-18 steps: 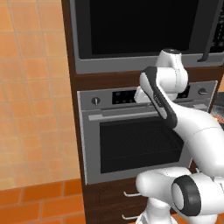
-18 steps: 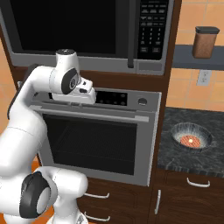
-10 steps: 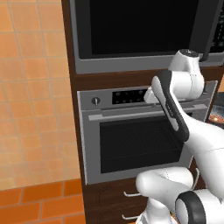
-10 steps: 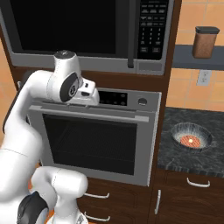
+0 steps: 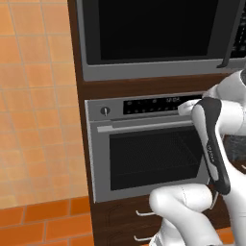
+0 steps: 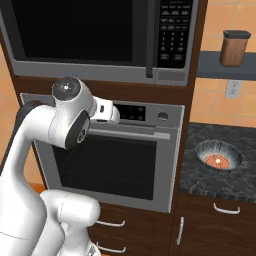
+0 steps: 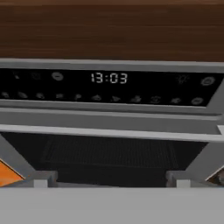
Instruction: Open the microwave, place the bowl with waffle inside the microwave, then close the microwave door and turn it on.
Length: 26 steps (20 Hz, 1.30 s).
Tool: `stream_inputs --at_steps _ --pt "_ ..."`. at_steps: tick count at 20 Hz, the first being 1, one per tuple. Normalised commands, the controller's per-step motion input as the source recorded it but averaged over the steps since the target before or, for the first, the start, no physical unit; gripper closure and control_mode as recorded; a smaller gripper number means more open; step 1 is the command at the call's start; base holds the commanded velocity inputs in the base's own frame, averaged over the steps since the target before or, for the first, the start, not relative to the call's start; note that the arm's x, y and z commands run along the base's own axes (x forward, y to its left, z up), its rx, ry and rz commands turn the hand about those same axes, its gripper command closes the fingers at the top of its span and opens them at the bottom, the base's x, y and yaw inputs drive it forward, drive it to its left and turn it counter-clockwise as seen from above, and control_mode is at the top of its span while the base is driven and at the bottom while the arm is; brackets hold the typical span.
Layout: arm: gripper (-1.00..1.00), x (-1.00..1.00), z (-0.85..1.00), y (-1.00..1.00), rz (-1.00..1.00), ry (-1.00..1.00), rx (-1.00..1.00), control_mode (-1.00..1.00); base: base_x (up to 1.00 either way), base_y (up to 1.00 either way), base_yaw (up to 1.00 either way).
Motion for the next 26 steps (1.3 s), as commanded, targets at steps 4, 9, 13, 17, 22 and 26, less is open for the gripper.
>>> stream_inputs --at_steps 4,9,13,17,22,26 --pt "-1.0 -0.29 0.36 -0.43 -0.05 -0.33 0.0 -1.0 0.0 0.0 0.0" --pt "-1.0 -0.1 0.54 -0.28 -0.13 -0.3 0.0 -1.0 0.0 0.0 0.0" --pt "-1.0 -0.04 0.66 -0.3 -0.16 -0.17 0.0 -1.0 0.0 0.0 0.0" --pt "-1.0 -0.03 0.53 -0.43 -0.13 -0.06 0.0 -1.0 0.0 0.0 0.0" --pt "-1.0 0.0 0.47 -0.38 -0.05 0.0 0.0 -1.0 0.0 0.0 0.0" --pt "-1.0 0.0 0.35 -0.31 -0.01 -0.01 0.0 -1.0 0.0 0.0 0.0"
